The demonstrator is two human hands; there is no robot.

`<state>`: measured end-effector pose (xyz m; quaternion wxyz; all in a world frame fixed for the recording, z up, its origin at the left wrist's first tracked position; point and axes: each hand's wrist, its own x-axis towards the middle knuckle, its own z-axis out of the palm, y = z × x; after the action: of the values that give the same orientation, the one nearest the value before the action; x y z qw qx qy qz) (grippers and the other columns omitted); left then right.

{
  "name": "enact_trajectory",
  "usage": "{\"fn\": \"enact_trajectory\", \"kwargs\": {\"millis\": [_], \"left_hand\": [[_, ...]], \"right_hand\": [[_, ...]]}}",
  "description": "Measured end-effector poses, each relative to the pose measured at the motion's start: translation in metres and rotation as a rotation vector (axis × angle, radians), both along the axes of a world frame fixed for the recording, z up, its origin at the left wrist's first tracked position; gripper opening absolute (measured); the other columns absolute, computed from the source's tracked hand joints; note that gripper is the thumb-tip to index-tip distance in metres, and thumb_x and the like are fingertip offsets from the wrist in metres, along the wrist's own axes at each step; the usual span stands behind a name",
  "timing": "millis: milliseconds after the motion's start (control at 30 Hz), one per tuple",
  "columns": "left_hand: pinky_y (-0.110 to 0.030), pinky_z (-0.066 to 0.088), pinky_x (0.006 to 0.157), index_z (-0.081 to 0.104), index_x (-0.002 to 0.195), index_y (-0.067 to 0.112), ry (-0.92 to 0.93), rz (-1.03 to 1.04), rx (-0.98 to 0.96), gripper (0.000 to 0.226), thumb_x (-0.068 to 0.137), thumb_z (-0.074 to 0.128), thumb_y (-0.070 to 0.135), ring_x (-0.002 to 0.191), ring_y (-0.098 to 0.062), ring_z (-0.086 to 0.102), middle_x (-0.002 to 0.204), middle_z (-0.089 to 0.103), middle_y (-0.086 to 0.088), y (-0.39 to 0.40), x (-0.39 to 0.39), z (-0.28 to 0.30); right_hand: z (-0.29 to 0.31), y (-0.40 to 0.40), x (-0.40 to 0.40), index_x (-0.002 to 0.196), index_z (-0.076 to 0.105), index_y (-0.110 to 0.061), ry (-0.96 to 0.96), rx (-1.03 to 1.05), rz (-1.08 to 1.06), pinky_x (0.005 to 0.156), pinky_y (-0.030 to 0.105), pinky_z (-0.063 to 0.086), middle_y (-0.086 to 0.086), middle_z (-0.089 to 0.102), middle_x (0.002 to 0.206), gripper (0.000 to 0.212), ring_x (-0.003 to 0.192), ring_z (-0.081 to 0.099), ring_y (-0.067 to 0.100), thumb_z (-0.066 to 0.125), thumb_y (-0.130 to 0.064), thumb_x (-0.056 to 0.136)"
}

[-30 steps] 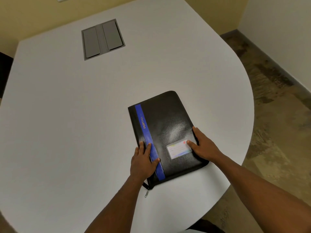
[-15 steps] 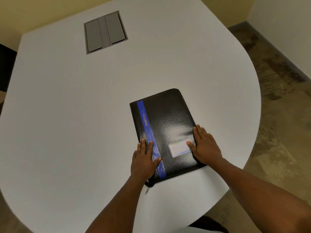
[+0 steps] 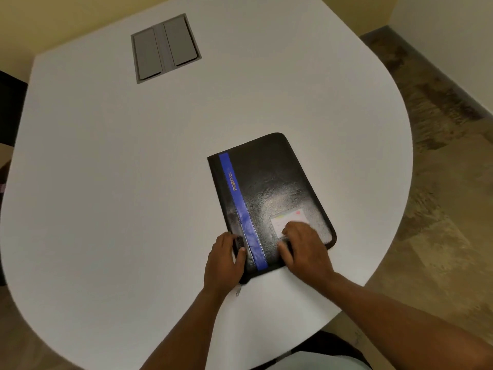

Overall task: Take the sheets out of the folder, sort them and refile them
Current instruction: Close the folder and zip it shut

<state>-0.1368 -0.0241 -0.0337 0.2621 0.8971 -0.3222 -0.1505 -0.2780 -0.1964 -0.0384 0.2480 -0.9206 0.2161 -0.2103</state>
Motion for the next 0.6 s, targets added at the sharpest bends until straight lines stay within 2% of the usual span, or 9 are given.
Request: {"fn": "enact_trajectory", "kwargs": {"millis": [33,100,167,233,300,467,600], "left_hand": [[-0.021,0.041,0.081,0.055,0.108,0.021,-0.001,-0.003,-0.013,0.024,0.089,0.05,0.035,0.099,-0.012,0.054,0.108,0.054,0.01,0.006,-0.004,0.0],[-0.02,0.044,0.078,0.058,0.1,0.023,0.028,0.004,-0.022,0.019,0.085,0.052,0.034,0.094,-0.008,0.054,0.099,0.053,0.016,0.019,-0.01,-0.001],[-0.007,0.039,0.078,0.062,0.097,0.023,0.069,-0.007,-0.023,0.021,0.078,0.058,0.03,0.095,-0.006,0.054,0.096,0.054,0.021,0.032,-0.014,-0.004],[-0.002,0.035,0.078,0.065,0.101,0.022,0.097,-0.04,0.015,0.028,0.073,0.062,0.028,0.094,-0.005,0.054,0.096,0.055,0.022,0.046,-0.016,-0.007],[-0.003,0.035,0.077,0.064,0.107,0.021,0.101,-0.093,0.08,0.035,0.074,0.064,0.032,0.095,-0.006,0.054,0.099,0.055,0.019,0.057,-0.016,-0.01],[-0.007,0.034,0.08,0.061,0.116,0.025,0.124,-0.22,0.194,0.043,0.077,0.063,0.045,0.101,-0.003,0.048,0.108,0.053,0.013,0.069,-0.017,-0.009],[-0.012,0.035,0.072,0.067,0.105,0.022,0.111,-0.256,0.253,0.022,0.09,0.058,0.034,0.096,-0.008,0.051,0.103,0.055,0.008,0.073,-0.018,-0.012]], "right_hand": [[0.0,0.012,-0.001,0.09,0.058,-0.011,0.005,0.027,0.057,0.073,0.036,0.044,0.004,0.056,0.089,0.017,0.083,0.054,0.025,0.056,-0.027,0.089],[-0.001,0.033,-0.004,0.078,0.055,-0.017,0.053,0.08,0.148,0.061,0.033,0.042,0.0,0.053,0.076,0.02,0.07,0.053,0.023,0.054,-0.032,0.09],[-0.002,0.051,-0.007,0.075,0.057,-0.02,0.225,0.139,0.228,0.058,0.032,0.041,-0.001,0.061,0.075,0.032,0.071,0.061,0.024,0.046,-0.045,0.091],[-0.007,0.068,-0.006,0.086,0.063,-0.019,0.478,0.194,0.293,0.066,0.034,0.044,0.002,0.069,0.089,0.041,0.086,0.064,0.026,0.041,-0.052,0.093],[-0.012,0.083,-0.005,0.098,0.067,-0.022,0.619,0.272,0.282,0.074,0.033,0.044,0.003,0.07,0.099,0.04,0.096,0.062,0.026,0.044,-0.055,0.093],[-0.018,0.11,0.0,0.112,0.068,-0.029,0.663,0.475,0.128,0.085,0.029,0.048,-0.003,0.071,0.105,0.035,0.102,0.064,0.018,0.058,-0.053,0.088],[-0.019,0.12,0.003,0.109,0.064,-0.029,0.648,0.512,0.035,0.083,0.029,0.047,-0.007,0.069,0.103,0.034,0.099,0.063,0.016,0.064,-0.052,0.083]]}}
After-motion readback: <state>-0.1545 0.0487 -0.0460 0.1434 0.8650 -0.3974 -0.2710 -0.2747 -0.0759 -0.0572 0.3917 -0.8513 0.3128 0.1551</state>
